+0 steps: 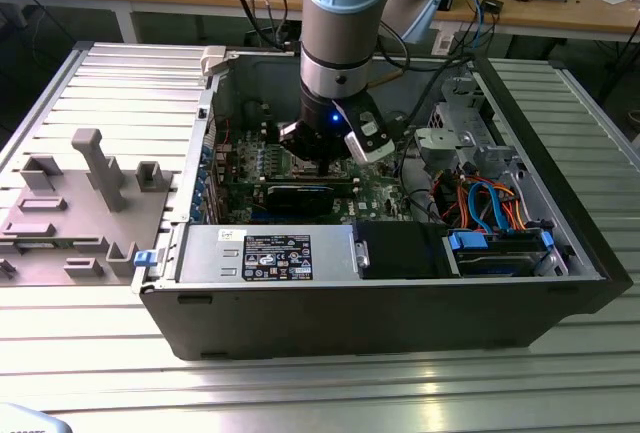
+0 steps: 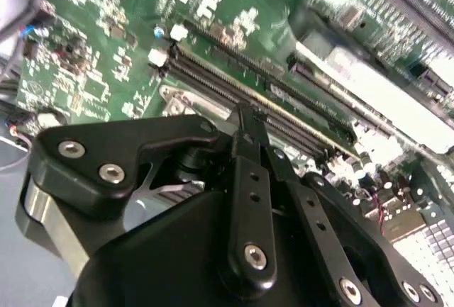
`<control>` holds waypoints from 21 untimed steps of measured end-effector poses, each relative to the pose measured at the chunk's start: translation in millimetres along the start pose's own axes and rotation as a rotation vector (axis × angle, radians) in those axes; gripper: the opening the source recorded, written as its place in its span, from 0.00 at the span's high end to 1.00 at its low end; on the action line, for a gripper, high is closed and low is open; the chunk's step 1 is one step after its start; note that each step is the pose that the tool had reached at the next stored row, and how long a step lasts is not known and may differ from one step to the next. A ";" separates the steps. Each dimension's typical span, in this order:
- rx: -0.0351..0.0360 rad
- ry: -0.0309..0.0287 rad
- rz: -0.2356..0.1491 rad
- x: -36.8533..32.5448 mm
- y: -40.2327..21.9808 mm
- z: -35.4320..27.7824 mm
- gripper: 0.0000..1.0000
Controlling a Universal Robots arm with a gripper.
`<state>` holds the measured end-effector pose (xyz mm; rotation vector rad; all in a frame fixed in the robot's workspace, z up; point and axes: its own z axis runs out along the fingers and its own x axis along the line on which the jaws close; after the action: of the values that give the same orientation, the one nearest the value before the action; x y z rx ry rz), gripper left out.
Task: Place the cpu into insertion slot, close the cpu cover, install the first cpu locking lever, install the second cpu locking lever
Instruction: 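Install the second cpu locking lever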
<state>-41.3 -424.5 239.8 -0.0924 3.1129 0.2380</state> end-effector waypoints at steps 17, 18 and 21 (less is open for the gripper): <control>-0.0008 0.0000 0.000 36.3 13.4 20.6 0.89; -0.0010 0.0000 0.000 38.1 13.4 22.2 0.89; -0.0010 0.0001 -0.001 45.0 13.5 27.2 0.89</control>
<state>-86.7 -409.6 213.9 -0.0934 3.1128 0.2395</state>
